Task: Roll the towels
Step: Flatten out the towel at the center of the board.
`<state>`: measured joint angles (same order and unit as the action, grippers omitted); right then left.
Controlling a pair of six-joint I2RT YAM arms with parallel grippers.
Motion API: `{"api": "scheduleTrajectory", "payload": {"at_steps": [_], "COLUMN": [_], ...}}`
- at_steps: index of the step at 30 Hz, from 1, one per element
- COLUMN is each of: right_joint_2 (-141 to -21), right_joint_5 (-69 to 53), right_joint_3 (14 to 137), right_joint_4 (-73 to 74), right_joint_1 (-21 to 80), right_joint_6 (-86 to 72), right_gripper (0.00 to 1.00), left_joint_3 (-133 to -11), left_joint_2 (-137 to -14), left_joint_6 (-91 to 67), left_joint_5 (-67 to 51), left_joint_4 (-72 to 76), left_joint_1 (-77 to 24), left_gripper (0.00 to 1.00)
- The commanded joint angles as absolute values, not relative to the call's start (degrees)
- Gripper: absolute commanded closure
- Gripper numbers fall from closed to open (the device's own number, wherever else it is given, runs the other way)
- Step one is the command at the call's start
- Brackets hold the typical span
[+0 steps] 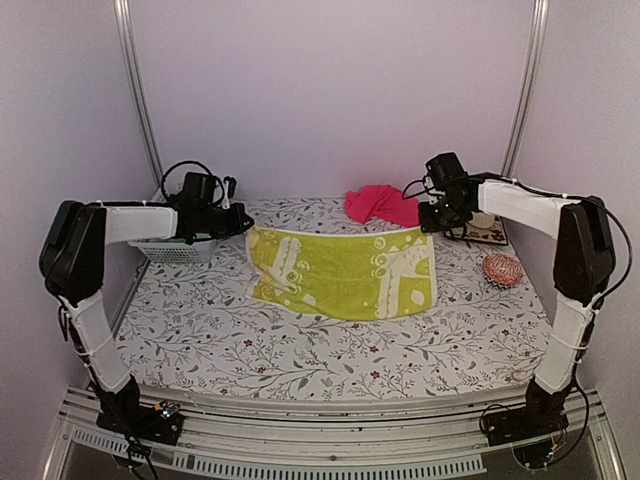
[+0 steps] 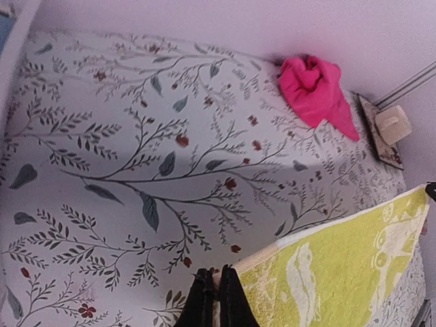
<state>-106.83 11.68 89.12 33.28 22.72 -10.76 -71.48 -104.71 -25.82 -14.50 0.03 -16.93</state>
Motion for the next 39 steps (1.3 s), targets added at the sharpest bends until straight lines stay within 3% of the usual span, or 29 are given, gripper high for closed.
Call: {"api": "scheduleTrajectory", "payload": {"at_steps": [1, 6, 23, 30, 39], "right_joint_2": [-117.5, -123.47, -124.17, -120.14, -112.55], "right_joint_5": [17.23, 17.86, 22.15, 15.24, 8.43], "right_joint_3": [95.62, 98.79, 95.09, 90.1, 80.2], "right_joint_4": [32.49, 29.71, 20.85, 16.47, 13.67], "right_joint_1": [21.03, 20.07, 16.79, 16.44, 16.45], "right_joint_6": [-12.15, -9.44, -7.25, -5.95, -6.94], "right_gripper": [0.99, 0.99, 0.99, 0.99, 0.98], "left_joint_3": [-79.15, -88.53, -103.54, -101.86, -92.04], "left_joint_2": [-116.23, -125.96, -135.21, -134.39, -129.03], "left_joint_6": [-25.72, -22.19, -19.33, -17.13, -15.3], "left_joint_5": [-11.55, -9.36, -8.05, -8.27, -13.25], "left_joint_4": [-2.2, -7.03, -11.45, -10.19, 2.41], "left_joint_1": [-16.1, -16.63, -17.5, -16.7, -16.12], "left_gripper": [1.0, 1.0, 1.0, 0.91, 0.92]}}
